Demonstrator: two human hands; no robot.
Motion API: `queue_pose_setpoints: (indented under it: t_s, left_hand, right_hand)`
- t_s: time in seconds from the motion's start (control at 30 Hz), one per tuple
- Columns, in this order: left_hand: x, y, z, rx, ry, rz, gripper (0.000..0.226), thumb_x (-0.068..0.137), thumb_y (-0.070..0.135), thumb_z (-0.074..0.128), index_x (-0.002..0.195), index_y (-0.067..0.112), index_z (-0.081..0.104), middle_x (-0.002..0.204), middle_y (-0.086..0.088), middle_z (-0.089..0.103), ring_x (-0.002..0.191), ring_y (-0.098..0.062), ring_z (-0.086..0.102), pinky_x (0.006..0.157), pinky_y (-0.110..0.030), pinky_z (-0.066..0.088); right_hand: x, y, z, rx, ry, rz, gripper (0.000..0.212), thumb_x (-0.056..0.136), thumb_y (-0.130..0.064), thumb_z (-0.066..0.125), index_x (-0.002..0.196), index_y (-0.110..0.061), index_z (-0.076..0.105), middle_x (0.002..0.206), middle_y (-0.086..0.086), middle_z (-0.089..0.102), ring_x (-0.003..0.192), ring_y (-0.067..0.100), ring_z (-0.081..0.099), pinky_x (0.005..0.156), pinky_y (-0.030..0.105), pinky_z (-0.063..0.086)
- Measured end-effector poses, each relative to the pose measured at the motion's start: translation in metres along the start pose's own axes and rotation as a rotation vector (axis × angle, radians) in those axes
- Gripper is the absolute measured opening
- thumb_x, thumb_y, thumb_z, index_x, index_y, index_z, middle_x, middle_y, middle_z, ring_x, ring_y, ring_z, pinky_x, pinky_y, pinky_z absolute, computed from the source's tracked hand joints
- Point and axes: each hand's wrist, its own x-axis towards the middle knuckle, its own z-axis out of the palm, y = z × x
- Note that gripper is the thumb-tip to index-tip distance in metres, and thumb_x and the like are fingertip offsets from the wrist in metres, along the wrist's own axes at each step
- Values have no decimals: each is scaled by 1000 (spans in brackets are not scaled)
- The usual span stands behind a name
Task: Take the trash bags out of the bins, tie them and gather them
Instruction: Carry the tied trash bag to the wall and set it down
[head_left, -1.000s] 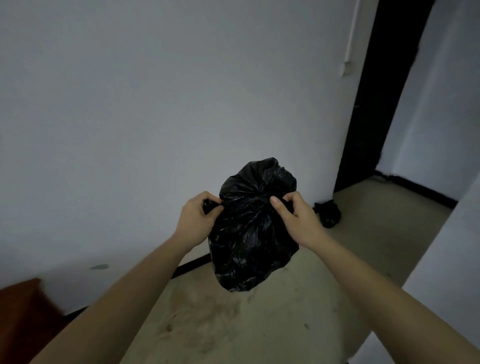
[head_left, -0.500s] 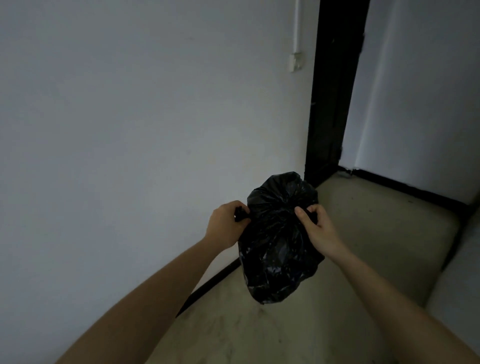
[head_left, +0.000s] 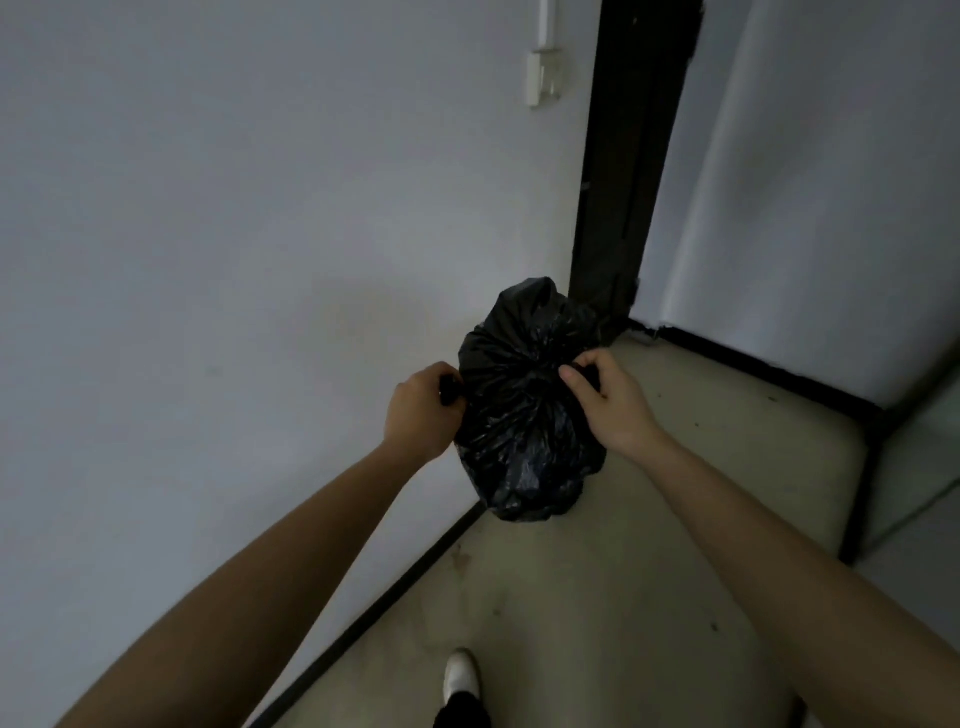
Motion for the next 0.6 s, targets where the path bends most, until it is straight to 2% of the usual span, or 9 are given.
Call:
queue_pose_setpoints:
  t_s: [0.17, 0.23, 0.3, 0.33, 0.43, 0.47, 0.53, 0.6]
  left_hand:
    - [135, -4, 45, -106, -33, 25, 18, 90, 7, 57, 104, 13, 66, 91, -3, 68, 76, -20, 60, 58, -19, 41]
    - [182, -6, 60, -147, -59, 6, 19, 90, 5, 56, 104, 14, 65, 94, -3, 68, 79, -19, 61, 60, -18, 42]
    - [235, -4, 82, -178, -112, -7, 20, 91, 5, 55, 105, 16, 65, 98, -1, 68, 85, -19, 61, 68, -23, 42]
    - [258, -3, 95, -203, -140, -23, 21, 91, 5, 55, 105, 16, 66, 100, 0, 68, 88, -19, 61, 73, -24, 42]
    - [301, -1, 139, -278, -248, -90, 21, 91, 7, 54, 104, 17, 67, 106, 0, 69, 97, -22, 62, 85, -34, 49]
    - [311, -3, 156, -302, -286, -127, 20, 92, 8, 54, 103, 19, 67, 106, -1, 69, 98, -23, 63, 88, -38, 51]
    - [326, -12, 192, -380, -339, -245, 18, 93, 11, 54, 100, 21, 67, 102, -3, 70, 95, -25, 65, 89, -44, 54]
    - [338, -21, 226, -482, -367, -394, 16, 97, 11, 54, 100, 18, 68, 100, -13, 71, 86, -26, 66, 88, -48, 55]
  right_hand:
    - [122, 37, 3, -22, 58, 31, 14, 98, -30, 59, 100, -16, 57, 97, 3, 64, 89, 17, 60, 72, 18, 44]
    - [162, 50, 0, -53, 81, 28, 11, 97, -30, 62, 97, -19, 59, 98, 3, 63, 91, 18, 61, 77, 21, 47]
    - [205, 69, -6, -94, 130, 33, 9, 95, -31, 64, 96, -22, 61, 100, 4, 62, 93, 18, 60, 82, 26, 47]
    - [222, 80, -10, -102, 146, 59, 9, 94, -31, 65, 96, -23, 61, 102, 3, 61, 94, 17, 59, 82, 24, 46]
    - [254, 117, -16, -91, 154, 191, 12, 96, -33, 63, 101, -22, 62, 106, 1, 60, 95, 14, 57, 77, 8, 39]
    - [262, 133, -17, -85, 150, 232, 15, 96, -34, 62, 103, -20, 62, 108, 1, 61, 96, 14, 57, 77, 9, 39]
    - [275, 170, -18, -79, 123, 297, 21, 98, -36, 59, 109, -18, 62, 111, 0, 62, 99, 16, 58, 83, 20, 43]
    - [291, 207, -19, -92, 64, 345, 26, 99, -39, 55, 115, -19, 60, 114, -1, 62, 100, 16, 57, 86, 26, 44]
